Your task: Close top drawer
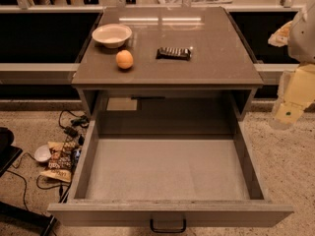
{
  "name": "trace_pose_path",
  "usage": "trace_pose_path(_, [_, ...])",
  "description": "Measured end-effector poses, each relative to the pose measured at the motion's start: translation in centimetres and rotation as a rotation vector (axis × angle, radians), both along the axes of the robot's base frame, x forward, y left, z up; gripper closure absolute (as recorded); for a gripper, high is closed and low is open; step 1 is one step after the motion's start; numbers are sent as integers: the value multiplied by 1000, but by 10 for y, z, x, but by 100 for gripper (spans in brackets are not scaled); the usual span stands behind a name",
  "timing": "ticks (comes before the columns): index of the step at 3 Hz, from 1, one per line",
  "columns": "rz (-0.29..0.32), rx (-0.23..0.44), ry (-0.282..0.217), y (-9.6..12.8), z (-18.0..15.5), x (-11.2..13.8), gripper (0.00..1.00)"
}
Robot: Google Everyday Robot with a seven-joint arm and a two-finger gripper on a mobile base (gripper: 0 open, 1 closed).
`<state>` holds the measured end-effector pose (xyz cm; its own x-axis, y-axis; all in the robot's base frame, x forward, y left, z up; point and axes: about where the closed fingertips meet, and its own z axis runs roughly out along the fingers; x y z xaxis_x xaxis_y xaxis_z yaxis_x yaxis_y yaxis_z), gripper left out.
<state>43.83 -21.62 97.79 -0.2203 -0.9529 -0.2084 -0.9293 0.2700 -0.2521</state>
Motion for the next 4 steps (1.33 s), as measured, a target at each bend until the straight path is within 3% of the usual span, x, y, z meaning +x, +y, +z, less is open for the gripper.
trace_pose_path(1, [2,-3,-5,0,7,5,0])
trace_pose_path(2, [8,5,23,2,-4,1,19])
trace_pose_path(4, [-52,82,115,-6,-70,-69,66])
